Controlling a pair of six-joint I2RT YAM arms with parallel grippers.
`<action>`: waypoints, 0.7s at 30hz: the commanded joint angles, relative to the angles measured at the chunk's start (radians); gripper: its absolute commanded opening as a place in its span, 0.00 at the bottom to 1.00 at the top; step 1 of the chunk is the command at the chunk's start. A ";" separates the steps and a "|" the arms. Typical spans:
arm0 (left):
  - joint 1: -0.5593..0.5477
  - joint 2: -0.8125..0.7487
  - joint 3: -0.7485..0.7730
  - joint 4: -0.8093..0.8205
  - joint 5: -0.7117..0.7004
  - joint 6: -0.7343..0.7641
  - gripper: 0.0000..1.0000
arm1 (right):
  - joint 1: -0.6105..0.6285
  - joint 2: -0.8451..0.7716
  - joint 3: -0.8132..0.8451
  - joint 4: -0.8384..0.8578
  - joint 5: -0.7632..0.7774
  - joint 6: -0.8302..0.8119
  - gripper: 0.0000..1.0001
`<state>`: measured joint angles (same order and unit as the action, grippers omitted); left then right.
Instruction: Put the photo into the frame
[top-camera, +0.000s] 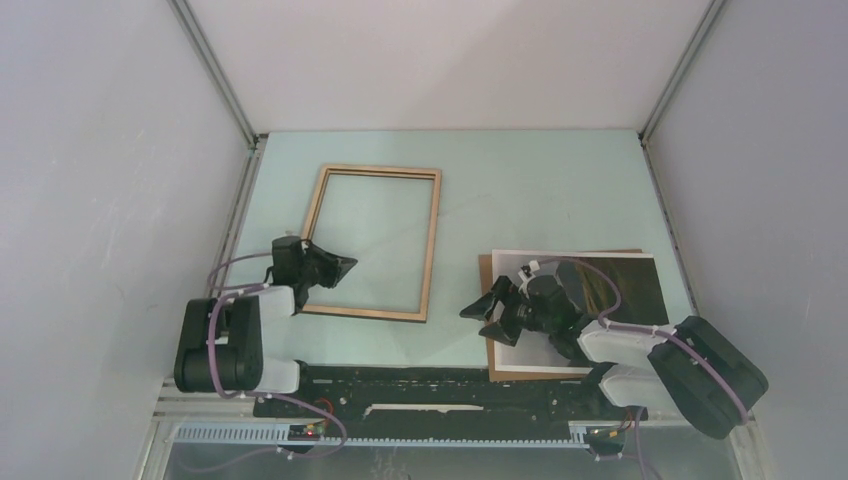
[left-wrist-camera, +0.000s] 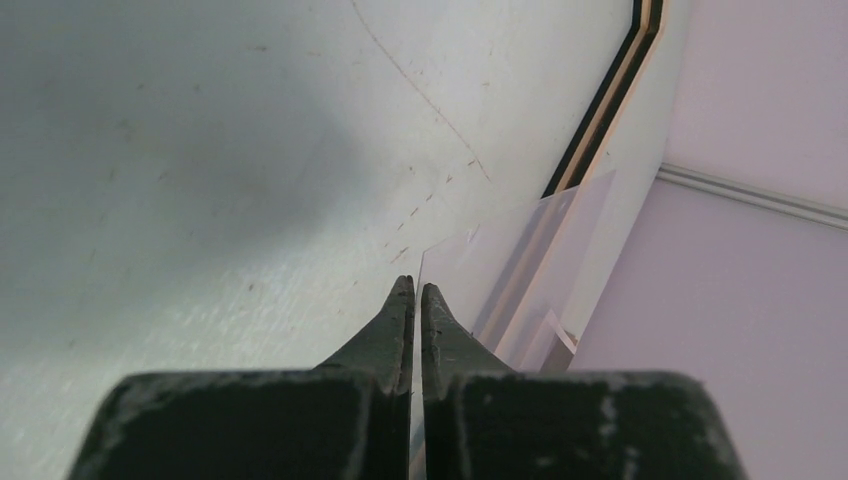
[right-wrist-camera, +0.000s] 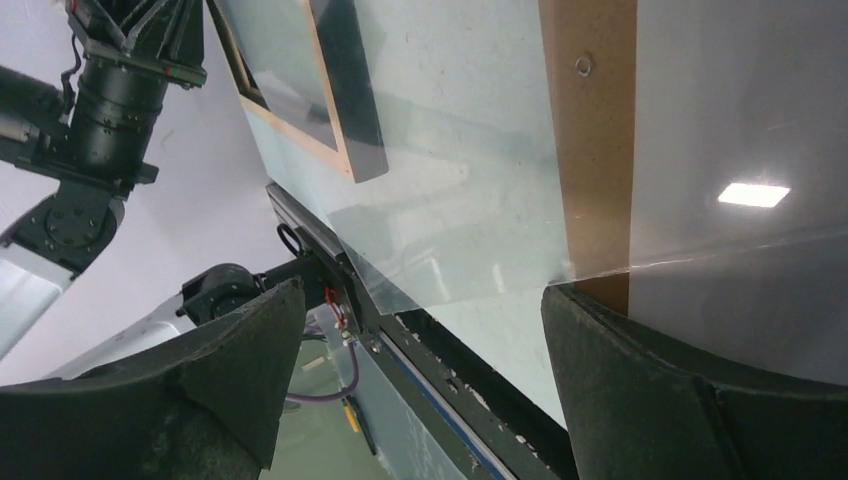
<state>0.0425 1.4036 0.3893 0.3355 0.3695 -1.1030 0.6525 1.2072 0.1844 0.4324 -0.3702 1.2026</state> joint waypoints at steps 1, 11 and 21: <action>0.028 -0.099 -0.063 0.020 -0.023 -0.017 0.00 | 0.027 0.014 -0.016 0.028 0.100 0.042 0.96; 0.031 -0.237 -0.158 -0.006 -0.077 -0.036 0.00 | -0.016 0.083 0.017 0.076 0.118 0.034 0.95; 0.032 -0.155 -0.156 0.044 -0.031 -0.017 0.00 | -0.112 0.165 0.076 0.148 0.096 -0.008 0.93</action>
<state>0.0700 1.2236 0.2546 0.3420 0.3092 -1.1267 0.5800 1.3205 0.2321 0.5133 -0.3176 1.2278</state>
